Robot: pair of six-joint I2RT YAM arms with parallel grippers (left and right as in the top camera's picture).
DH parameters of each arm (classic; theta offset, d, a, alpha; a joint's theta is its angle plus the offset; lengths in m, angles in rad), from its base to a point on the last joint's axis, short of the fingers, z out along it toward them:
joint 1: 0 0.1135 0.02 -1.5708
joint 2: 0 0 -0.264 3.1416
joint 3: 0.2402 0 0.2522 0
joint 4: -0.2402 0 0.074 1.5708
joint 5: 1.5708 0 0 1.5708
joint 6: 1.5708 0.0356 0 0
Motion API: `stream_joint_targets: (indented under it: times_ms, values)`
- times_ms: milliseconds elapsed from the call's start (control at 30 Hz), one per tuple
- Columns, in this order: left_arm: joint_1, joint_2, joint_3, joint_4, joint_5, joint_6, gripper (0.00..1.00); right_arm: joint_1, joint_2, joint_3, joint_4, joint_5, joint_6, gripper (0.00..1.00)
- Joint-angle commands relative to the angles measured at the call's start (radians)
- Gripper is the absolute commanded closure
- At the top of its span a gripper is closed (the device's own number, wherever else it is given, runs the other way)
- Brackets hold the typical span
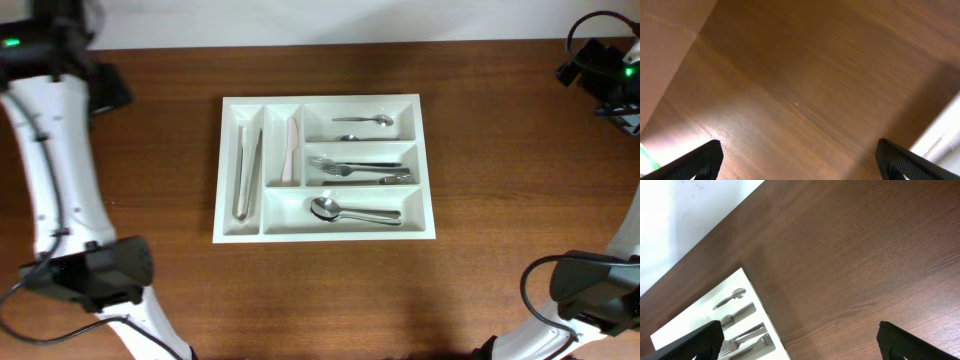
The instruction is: Pack container
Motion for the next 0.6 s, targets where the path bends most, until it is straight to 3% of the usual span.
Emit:
stream_joint_targets:
  times_ms: [0, 233, 567]
  values:
    - [0.082, -0.008, -0.015, 0.016, 0.09, 0.018, 0.0, -0.007, 0.002, -0.001, 0.0, 0.009, -0.002, 0.01]
    - [0.182, -0.008, -0.016, 0.016, 0.111, 0.017, 0.01, -0.007, 0.002, -0.001, 0.0, 0.009, -0.002, 0.01]
    - [0.198, -0.008, -0.016, 0.015, 0.111, 0.017, 0.01, -0.007, 0.003, -0.001, 0.0, 0.009, -0.002, 0.02]
